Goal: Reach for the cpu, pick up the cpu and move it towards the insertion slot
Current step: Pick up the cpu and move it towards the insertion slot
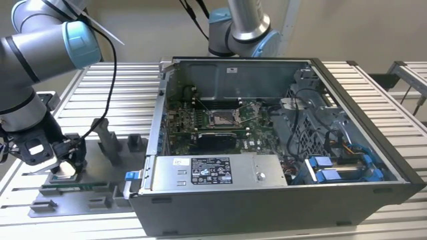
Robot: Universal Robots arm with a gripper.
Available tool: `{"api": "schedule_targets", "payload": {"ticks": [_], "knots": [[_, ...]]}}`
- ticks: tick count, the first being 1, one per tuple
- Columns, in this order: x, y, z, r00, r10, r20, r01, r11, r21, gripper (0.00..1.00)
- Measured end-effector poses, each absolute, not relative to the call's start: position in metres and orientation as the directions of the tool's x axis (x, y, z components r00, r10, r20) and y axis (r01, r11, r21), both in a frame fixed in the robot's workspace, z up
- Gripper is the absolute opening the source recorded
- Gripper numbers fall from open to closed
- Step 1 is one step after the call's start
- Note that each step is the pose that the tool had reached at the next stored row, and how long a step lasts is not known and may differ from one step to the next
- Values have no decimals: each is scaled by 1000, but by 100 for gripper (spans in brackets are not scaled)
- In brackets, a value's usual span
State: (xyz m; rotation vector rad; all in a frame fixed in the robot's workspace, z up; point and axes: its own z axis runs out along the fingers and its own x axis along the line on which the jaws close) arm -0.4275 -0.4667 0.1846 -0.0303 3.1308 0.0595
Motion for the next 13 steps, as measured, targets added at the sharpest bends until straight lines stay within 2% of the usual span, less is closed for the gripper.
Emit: {"api": "schedule_targets", "payload": {"ticks": [13], "knots": [[-427, -467, 201, -1000, -19, -10, -19, 999, 38, 0]]}}
